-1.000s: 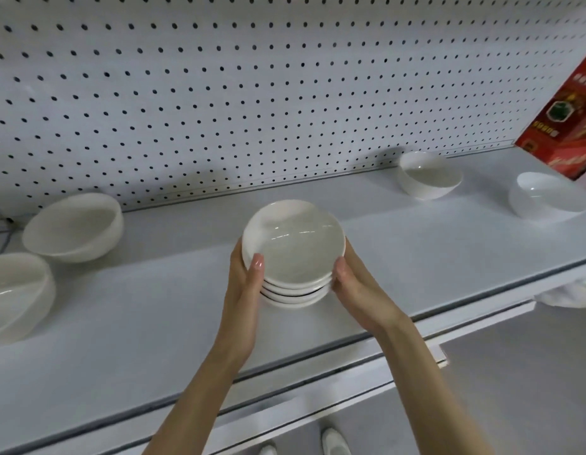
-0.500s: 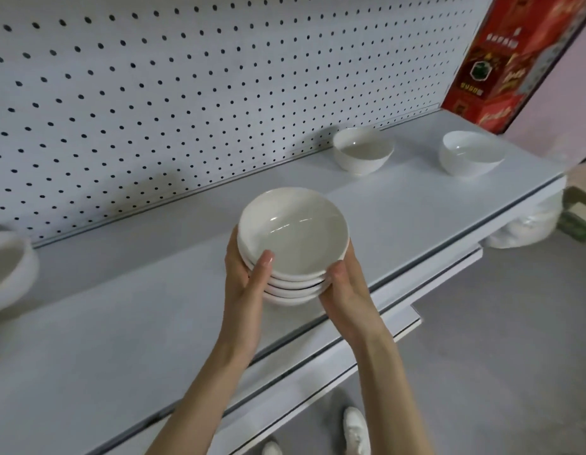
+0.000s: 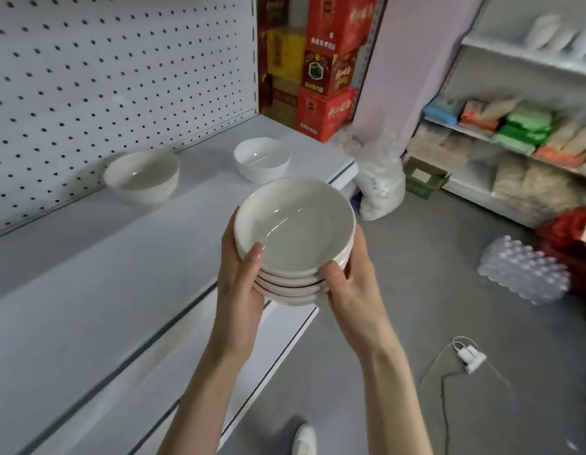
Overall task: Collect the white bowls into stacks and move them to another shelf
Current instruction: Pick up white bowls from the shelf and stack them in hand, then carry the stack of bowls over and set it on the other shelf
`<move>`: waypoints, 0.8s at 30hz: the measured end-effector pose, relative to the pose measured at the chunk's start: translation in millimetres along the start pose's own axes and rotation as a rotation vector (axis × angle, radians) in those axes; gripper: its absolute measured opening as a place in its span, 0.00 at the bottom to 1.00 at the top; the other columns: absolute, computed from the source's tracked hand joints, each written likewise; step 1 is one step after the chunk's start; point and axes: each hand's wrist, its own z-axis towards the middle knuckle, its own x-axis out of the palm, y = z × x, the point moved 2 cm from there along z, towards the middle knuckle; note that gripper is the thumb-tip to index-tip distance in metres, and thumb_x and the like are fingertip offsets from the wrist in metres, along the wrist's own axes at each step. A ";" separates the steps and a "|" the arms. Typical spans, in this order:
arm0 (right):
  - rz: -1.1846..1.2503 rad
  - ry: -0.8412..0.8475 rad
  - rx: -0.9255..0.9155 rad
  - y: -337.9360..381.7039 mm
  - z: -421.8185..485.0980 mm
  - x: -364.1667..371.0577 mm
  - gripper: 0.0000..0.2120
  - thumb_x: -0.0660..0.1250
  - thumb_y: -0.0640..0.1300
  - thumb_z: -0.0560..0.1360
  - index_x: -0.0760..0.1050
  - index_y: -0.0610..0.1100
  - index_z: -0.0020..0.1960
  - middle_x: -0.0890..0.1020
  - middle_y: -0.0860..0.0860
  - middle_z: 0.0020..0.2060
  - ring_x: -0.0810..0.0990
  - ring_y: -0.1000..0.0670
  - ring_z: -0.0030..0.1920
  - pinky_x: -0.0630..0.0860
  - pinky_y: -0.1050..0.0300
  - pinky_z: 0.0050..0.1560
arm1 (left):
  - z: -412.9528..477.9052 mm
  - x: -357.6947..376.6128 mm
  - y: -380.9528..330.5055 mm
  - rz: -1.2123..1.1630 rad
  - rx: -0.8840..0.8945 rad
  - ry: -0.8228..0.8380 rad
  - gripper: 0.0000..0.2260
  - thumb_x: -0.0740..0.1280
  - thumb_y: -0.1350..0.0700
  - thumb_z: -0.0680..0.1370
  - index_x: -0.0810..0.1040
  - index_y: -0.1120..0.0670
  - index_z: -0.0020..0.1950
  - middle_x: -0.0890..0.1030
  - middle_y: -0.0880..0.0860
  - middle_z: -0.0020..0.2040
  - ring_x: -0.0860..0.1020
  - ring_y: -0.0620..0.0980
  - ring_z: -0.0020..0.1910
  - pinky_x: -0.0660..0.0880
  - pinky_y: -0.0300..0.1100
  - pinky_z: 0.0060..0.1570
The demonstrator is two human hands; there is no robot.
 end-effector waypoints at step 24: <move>-0.168 -0.613 -0.114 18.1 167.8 -413.7 0.35 0.67 0.49 0.68 0.62 0.46 0.74 0.75 0.49 0.66 0.74 0.51 0.66 0.72 0.55 0.64 | 238.7 395.8 206.9 0.044 -0.037 0.719 0.44 0.76 0.40 0.65 0.62 0.53 0.74 0.73 0.50 0.69 0.71 0.48 0.69 0.70 0.40 0.65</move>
